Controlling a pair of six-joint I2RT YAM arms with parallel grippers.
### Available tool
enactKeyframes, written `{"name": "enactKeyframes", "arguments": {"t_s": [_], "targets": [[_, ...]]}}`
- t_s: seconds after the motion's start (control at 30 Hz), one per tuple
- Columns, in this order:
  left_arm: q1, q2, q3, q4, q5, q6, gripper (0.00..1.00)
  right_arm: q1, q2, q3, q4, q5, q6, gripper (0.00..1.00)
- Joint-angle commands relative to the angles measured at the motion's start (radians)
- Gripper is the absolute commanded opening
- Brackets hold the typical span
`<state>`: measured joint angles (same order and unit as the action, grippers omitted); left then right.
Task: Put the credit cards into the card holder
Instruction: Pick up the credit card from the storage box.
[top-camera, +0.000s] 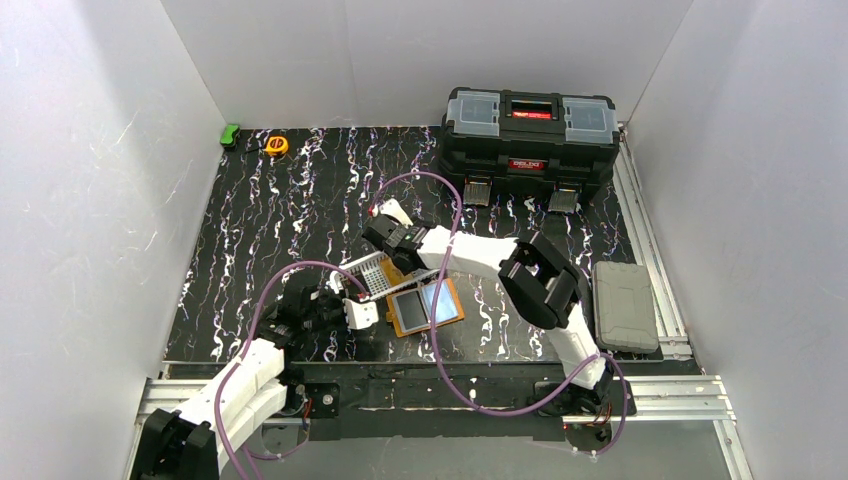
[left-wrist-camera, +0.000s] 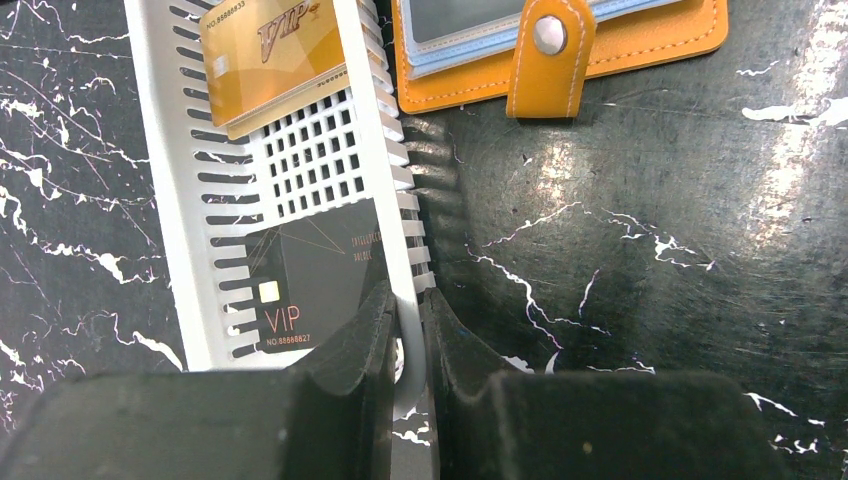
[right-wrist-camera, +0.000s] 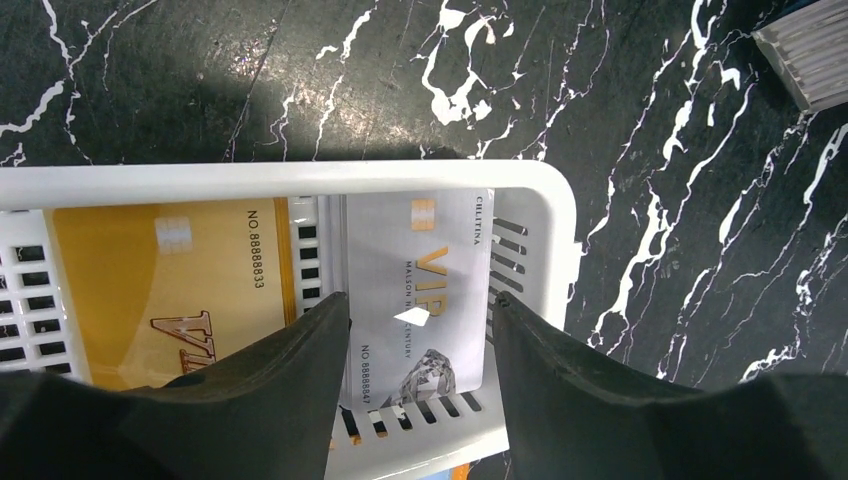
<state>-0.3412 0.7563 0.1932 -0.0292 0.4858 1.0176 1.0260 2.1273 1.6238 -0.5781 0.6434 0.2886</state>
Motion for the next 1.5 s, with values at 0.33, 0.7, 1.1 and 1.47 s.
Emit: {"name": "enactKeyframes", "arguments": {"t_s": [0.33, 0.7, 1.1, 1.47], "targets": [[0.005, -0.010, 0.035, -0.019, 0.023, -0.010, 0.00, -0.001, -0.057, -0.038, 0.012, 0.137, -0.037, 0.58], [0.005, -0.029, 0.031, -0.037, 0.031, -0.020, 0.00, -0.014, -0.104, -0.033, 0.020, 0.159, -0.066, 0.56], [0.004, 0.000, 0.047, -0.023, 0.030, -0.020, 0.00, -0.016, -0.133, -0.086, 0.057, -0.187, 0.047, 0.64], [0.005, -0.005, 0.042, -0.024, 0.025, -0.019, 0.00, -0.018, -0.059, -0.026, 0.021, -0.138, 0.036, 0.70]]}}
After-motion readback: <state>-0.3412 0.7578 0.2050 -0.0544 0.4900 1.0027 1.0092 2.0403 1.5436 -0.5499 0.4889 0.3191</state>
